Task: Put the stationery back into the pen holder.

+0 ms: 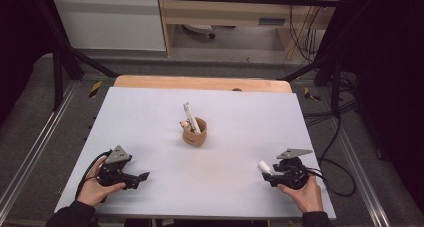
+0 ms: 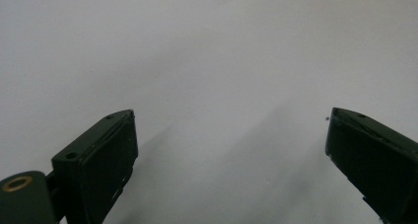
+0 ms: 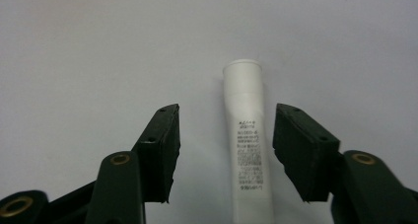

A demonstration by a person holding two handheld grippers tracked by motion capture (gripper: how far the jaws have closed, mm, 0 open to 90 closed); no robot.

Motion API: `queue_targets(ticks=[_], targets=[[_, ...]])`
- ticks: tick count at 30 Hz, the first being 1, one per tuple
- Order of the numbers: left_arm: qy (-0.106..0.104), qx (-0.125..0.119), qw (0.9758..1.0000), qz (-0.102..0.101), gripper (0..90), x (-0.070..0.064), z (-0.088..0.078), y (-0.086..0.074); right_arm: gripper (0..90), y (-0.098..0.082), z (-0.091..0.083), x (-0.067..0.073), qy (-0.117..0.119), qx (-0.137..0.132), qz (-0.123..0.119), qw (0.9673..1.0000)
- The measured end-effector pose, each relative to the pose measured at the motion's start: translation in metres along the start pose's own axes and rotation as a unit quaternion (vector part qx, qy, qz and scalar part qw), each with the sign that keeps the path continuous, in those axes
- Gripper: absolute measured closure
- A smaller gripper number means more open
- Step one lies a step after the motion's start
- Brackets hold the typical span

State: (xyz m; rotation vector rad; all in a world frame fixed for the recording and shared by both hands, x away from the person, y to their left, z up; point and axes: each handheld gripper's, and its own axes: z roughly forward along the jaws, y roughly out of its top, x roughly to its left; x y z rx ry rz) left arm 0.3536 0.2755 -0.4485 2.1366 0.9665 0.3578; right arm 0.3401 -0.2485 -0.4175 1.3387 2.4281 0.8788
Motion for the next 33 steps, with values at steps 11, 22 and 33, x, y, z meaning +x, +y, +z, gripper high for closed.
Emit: queue_targets(ticks=[11, 22, 33], targets=[[0.0, 0.0, 1.0, 0.0, 5.7, 0.001, 0.0, 0.0, 48.6, 0.019, 0.017, -0.011, 0.007, 0.092, -0.022, 0.9955], [-0.001, 0.001, 1.0, -0.001, 5.7, 0.0, 0.0, 0.0, 65.2, 0.022, 0.025, -0.016, 0.011, 0.126, -0.032, 0.9915], [-0.001, 0.001, 1.0, -0.001, 5.7, 0.001, 0.0, 0.0, 68.5, 0.026, 0.026, -0.016, 0.016, 0.145, -0.031, 0.9888]])
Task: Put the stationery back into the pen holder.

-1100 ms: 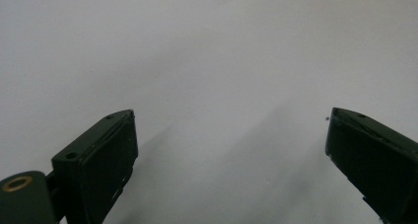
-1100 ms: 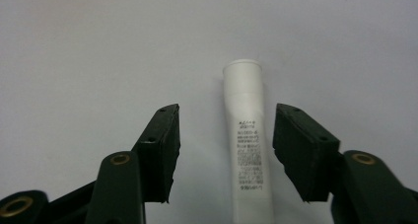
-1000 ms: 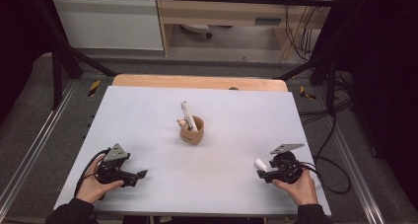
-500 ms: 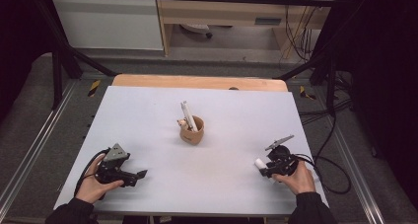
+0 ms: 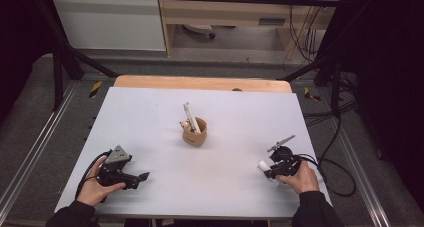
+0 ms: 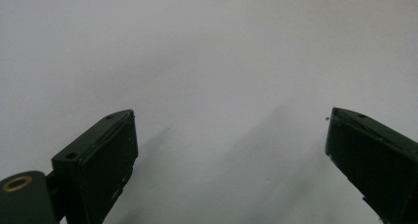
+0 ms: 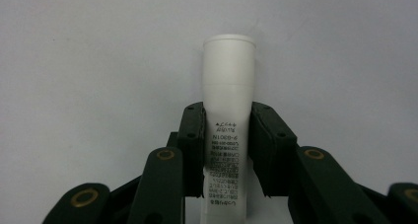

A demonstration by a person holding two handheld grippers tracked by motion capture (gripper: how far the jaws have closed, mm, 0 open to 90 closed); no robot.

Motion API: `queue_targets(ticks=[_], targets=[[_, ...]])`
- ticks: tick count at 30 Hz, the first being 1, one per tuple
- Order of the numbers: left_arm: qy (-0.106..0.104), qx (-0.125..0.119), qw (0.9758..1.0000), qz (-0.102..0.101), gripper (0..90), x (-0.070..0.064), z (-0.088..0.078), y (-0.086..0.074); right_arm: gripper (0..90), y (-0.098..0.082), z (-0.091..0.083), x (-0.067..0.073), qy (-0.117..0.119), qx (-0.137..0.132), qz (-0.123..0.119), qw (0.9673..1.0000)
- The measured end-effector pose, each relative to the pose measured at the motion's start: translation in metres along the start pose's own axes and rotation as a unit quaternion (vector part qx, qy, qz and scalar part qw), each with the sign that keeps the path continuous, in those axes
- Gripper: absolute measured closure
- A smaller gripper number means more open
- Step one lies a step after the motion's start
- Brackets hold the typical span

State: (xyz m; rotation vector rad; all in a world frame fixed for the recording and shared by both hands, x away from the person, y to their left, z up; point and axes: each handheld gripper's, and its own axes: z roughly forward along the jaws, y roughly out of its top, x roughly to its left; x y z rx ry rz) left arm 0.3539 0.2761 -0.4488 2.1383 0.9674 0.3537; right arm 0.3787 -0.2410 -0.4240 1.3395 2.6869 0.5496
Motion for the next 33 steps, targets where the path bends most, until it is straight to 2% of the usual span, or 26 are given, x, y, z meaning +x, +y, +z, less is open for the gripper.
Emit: queue_targets(ticks=[4, 9, 13, 18, 33], targets=[[0.001, 0.0, 1.0, 0.0, 5.6, 0.0, 0.0, 0.0, 69.0, 0.002, 0.0, 0.001, -0.003, 0.007, 0.003, 1.0], [0.001, 0.0, 1.0, 0.0, 5.6, 0.0, 0.0, 0.0, 69.4, 0.001, -0.001, 0.001, -0.004, -0.001, 0.01, 0.9999], [0.0, 0.0, 1.0, 0.0, 5.7, 0.0, 0.0, 0.0, 69.6, 0.0, -0.005, 0.0, -0.014, -0.023, 0.009, 0.9996], [0.0, 0.0, 1.0, 0.0, 5.6, 0.0, 0.0, 0.0, 69.8, 0.001, -0.009, 0.002, -0.017, -0.038, 0.007, 0.9991], [0.0, -0.001, 1.0, -0.001, 5.7, 0.0, 0.0, 0.0, 69.9, 0.004, -0.023, 0.005, -0.011, -0.07, 0.002, 0.9975]])
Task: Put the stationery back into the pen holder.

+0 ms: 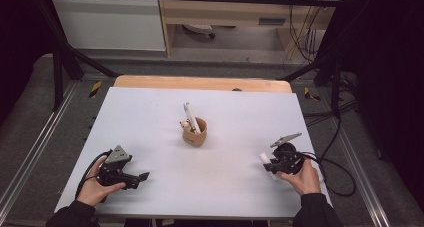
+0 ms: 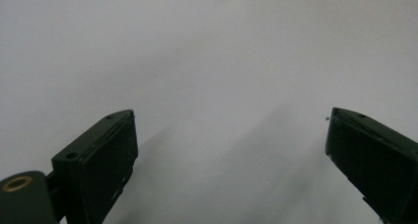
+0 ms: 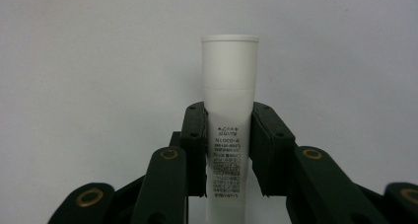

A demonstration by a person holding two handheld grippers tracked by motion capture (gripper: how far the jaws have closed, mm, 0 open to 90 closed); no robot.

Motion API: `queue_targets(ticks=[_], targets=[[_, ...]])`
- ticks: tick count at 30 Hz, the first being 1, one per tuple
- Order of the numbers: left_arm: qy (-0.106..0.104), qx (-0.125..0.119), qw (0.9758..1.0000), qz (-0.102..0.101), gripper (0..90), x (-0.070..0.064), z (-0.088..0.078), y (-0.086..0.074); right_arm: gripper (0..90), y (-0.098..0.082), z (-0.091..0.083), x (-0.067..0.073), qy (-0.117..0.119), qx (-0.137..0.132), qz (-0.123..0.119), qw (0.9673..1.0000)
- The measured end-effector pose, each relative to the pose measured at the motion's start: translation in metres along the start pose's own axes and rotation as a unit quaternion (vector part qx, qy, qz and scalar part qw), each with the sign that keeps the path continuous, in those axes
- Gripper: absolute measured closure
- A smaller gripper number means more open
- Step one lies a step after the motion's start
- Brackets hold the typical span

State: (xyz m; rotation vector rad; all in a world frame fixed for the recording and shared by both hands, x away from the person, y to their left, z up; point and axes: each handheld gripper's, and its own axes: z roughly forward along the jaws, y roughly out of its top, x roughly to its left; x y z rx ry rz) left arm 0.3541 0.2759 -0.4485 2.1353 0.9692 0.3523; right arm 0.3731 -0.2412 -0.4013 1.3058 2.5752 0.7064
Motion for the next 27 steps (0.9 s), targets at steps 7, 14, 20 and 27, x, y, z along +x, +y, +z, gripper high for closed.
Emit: queue_targets(ticks=[7, 14, 20, 27], targets=[[0.0, 0.001, 1.0, 0.001, 5.7, 0.0, 0.0, 0.0, 69.9, 0.005, -0.01, 0.004, 0.006, -0.04, -0.003, 0.9992], [0.0, 0.002, 1.0, 0.002, 5.7, 0.0, 0.001, 0.0, 69.9, 0.015, -0.016, 0.01, 0.016, -0.088, -0.006, 0.996], [0.001, 0.0, 1.0, -0.001, 5.7, 0.001, 0.001, 0.0, 69.8, 0.022, -0.019, 0.016, 0.026, -0.144, -0.002, 0.9893], [0.002, 0.002, 1.0, -0.002, 5.6, 0.001, 0.001, 0.0, 69.8, 0.029, -0.022, 0.022, 0.037, -0.206, 0.014, 0.9777]])
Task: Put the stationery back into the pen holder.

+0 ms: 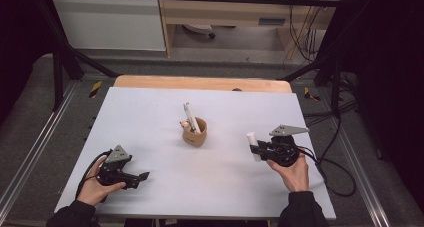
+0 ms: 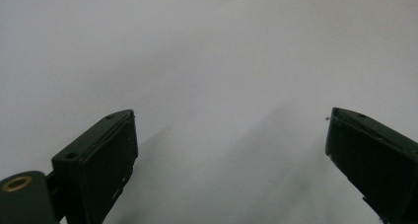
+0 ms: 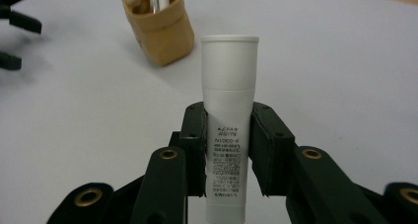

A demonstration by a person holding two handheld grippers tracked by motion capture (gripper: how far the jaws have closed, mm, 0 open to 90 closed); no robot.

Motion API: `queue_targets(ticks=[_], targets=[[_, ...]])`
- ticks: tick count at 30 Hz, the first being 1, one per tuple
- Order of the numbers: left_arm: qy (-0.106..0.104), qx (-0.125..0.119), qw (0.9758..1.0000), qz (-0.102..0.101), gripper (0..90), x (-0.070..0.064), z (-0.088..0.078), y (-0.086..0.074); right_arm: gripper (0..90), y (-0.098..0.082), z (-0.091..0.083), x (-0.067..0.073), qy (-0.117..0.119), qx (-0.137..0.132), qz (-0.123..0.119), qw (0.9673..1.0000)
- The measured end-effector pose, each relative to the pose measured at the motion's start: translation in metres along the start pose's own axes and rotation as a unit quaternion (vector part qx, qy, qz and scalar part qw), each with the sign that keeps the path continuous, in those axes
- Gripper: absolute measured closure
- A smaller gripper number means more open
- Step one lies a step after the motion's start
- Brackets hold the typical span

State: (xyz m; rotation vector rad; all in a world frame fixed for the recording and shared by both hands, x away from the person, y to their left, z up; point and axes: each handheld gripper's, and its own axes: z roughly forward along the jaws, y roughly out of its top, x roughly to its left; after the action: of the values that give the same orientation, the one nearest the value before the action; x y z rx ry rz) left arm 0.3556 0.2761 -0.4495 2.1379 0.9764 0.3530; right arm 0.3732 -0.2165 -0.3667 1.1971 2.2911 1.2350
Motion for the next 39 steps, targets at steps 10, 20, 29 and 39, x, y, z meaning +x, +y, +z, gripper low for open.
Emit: queue_targets(ticks=[10, 20, 29, 39], targets=[[-0.001, 0.002, 1.0, 0.0, 5.6, 0.0, 0.001, 0.0, 69.8, 0.02, 0.006, 0.01, 0.019, -0.085, 0.017, 0.996], [0.0, 0.0, 1.0, 0.001, 5.6, 0.0, 0.0, 0.0, 69.7, 0.042, 0.025, 0.026, 0.027, -0.152, 0.025, 0.9876], [0.0, -0.001, 1.0, 0.002, 5.6, 0.0, -0.001, 0.0, 69.7, 0.061, 0.039, 0.033, 0.023, -0.178, 0.033, 0.9832], [-0.001, -0.001, 1.0, 0.004, 5.7, 0.0, 0.0, 0.0, 69.7, 0.085, 0.063, 0.043, 0.019, -0.183, 0.028, 0.9826]])
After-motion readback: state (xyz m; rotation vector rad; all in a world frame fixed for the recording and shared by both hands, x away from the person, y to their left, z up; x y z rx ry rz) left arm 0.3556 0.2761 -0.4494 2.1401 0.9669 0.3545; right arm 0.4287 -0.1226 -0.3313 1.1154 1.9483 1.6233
